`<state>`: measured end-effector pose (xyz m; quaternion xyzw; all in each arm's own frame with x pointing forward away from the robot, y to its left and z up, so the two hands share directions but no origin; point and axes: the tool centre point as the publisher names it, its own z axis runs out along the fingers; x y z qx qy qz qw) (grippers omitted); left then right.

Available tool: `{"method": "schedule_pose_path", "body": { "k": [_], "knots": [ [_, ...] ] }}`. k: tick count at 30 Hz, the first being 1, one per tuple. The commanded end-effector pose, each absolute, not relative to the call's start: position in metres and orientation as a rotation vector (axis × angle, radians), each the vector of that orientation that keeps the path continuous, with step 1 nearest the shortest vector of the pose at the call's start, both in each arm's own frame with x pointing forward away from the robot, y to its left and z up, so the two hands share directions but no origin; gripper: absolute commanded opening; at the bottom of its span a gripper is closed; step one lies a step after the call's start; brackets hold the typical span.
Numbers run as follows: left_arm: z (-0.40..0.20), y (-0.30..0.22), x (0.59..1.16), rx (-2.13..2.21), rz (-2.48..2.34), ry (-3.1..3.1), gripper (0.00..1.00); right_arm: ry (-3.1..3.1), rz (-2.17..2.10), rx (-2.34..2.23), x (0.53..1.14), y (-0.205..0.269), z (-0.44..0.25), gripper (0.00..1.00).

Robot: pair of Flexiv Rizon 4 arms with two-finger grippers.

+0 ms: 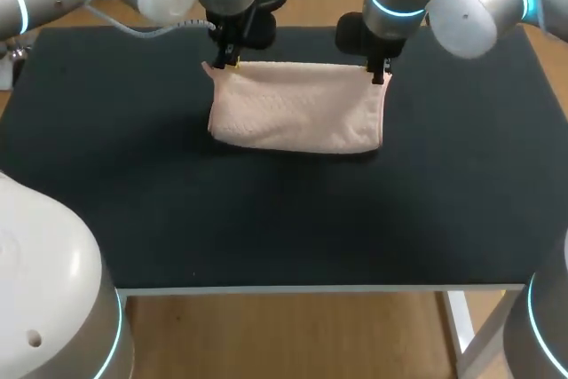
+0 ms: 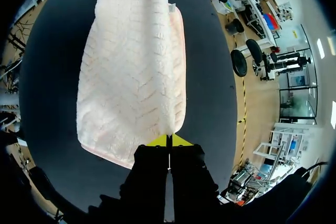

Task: Fold the towel

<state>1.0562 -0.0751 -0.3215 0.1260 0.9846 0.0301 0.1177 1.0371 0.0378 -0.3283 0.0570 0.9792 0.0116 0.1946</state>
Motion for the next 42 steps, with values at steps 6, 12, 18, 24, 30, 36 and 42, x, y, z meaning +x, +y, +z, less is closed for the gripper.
{"method": "schedule_pose_path", "body": {
  "k": [6,12,18,24,30,36,42],
  "knots": [
    [-0.339,-0.078,1.082,0.358,0.085,2.940,1.00,2.738,0.024,0.094,1.070,0.041,-0.337,1.00],
    [-0.337,-0.074,1.084,0.338,0.003,2.951,1.00,2.692,0.069,0.084,1.078,0.043,-0.332,1.00],
    [-0.321,-0.058,1.076,0.250,-0.185,2.950,1.00,2.658,0.132,0.052,1.077,0.052,-0.313,1.00],
    [-0.309,-0.035,1.060,0.039,-0.586,2.938,1.00,2.640,0.181,0.039,1.070,0.060,-0.297,1.00],
    [-0.306,-0.022,1.048,-0.134,-0.799,2.946,1.00,2.650,0.200,0.035,1.059,0.065,-0.294,1.00],
    [-0.304,-0.010,1.041,-0.138,-0.946,3.020,1.00,2.659,0.211,0.037,1.046,0.069,-0.292,1.00],
    [-0.301,0.004,1.042,-0.063,-0.953,3.035,1.00,2.674,0.196,0.040,1.039,0.068,-0.296,1.00]
  ]
}}
